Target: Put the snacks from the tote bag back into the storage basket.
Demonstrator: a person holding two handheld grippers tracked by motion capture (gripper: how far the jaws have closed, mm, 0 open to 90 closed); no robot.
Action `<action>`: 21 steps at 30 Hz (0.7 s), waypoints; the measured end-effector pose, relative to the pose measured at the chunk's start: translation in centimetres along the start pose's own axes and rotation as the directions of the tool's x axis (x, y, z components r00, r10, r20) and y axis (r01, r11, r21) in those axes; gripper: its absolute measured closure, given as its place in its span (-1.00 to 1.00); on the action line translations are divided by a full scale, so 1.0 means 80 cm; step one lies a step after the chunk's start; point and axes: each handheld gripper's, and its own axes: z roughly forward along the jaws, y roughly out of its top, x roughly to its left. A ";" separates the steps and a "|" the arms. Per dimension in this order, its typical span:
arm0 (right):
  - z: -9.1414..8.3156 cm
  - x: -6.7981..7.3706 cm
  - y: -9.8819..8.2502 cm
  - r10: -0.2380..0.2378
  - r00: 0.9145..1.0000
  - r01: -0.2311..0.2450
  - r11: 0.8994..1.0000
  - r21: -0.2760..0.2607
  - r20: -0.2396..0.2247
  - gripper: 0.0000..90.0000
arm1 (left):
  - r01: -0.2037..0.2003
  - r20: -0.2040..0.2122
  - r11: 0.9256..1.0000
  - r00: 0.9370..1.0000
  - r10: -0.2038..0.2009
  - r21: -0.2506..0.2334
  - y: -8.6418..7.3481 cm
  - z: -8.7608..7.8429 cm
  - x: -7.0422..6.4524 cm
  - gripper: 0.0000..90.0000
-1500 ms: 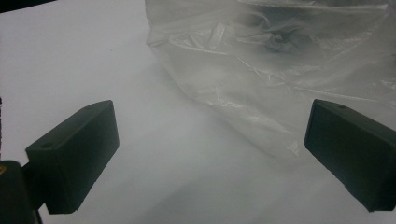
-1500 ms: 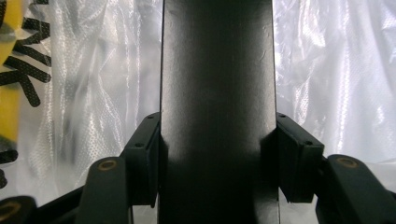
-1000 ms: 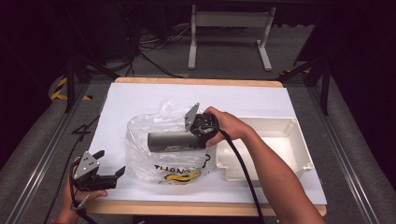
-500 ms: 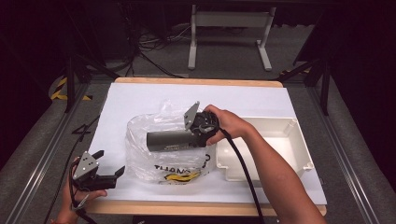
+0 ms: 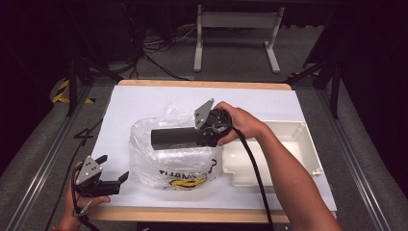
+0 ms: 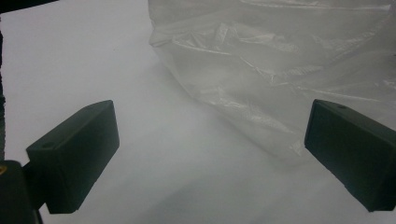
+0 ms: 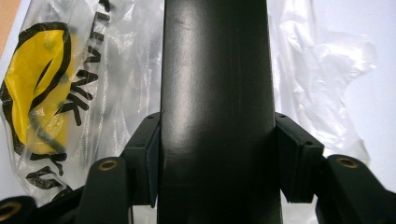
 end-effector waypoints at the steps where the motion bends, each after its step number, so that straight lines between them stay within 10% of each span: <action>1: -0.003 0.000 0.000 0.001 1.000 -0.001 1.000 -0.001 -0.001 -0.05 | 0.001 0.000 1.000 1.000 -0.001 0.000 0.000 0.000 0.000 -0.91; 21: -0.059 0.013 -0.030 0.007 0.999 -0.007 1.000 0.003 0.037 -0.05 | 0.004 0.001 1.000 1.000 -0.004 0.001 0.000 0.000 0.000 -0.91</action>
